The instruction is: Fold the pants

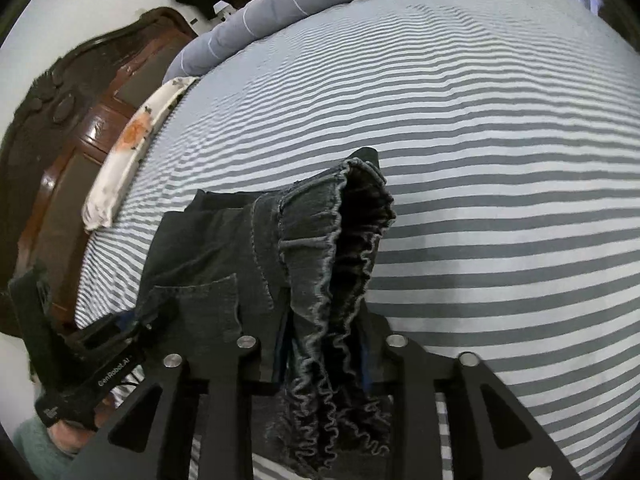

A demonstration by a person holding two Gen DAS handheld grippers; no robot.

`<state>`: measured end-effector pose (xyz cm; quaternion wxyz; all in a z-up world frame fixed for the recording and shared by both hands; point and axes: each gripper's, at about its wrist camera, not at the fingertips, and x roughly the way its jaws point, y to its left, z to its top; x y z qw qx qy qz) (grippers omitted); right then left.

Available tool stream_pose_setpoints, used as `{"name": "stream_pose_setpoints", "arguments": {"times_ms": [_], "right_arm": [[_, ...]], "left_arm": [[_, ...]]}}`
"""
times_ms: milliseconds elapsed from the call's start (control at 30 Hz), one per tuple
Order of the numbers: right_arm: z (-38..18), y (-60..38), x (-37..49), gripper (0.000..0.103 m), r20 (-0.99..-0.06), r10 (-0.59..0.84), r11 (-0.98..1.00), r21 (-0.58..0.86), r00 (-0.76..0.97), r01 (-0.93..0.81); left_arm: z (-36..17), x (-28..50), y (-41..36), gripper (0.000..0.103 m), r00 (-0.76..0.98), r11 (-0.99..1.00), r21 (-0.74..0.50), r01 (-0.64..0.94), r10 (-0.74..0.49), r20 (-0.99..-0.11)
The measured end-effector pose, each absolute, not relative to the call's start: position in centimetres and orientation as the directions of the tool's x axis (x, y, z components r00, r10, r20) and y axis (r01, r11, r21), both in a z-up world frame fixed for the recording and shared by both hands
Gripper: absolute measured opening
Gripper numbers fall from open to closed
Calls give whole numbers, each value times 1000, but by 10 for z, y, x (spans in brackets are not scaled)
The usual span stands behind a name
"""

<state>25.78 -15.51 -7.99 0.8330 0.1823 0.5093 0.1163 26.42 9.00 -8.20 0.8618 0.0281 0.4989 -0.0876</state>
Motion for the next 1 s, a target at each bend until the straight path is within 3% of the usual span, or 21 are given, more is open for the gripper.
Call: {"name": "stream_pose_setpoints", "arguments": {"times_ms": [267, 467, 1000], "right_arm": [[-81, -164, 233, 56, -829, 283, 941, 338, 481, 28], [-75, -162, 206, 63, -832, 224, 960, 279, 507, 33], [-112, -155, 191, 68, -894, 159, 962, 235, 419, 137]], "left_arm": [[-85, 245, 99, 34, 499, 990, -6, 142, -77, -863], [-85, 214, 107, 36, 486, 991, -19, 135, -83, -870], [-102, 171, 117, 44, 464, 996, -32, 86, -68, -883]]}}
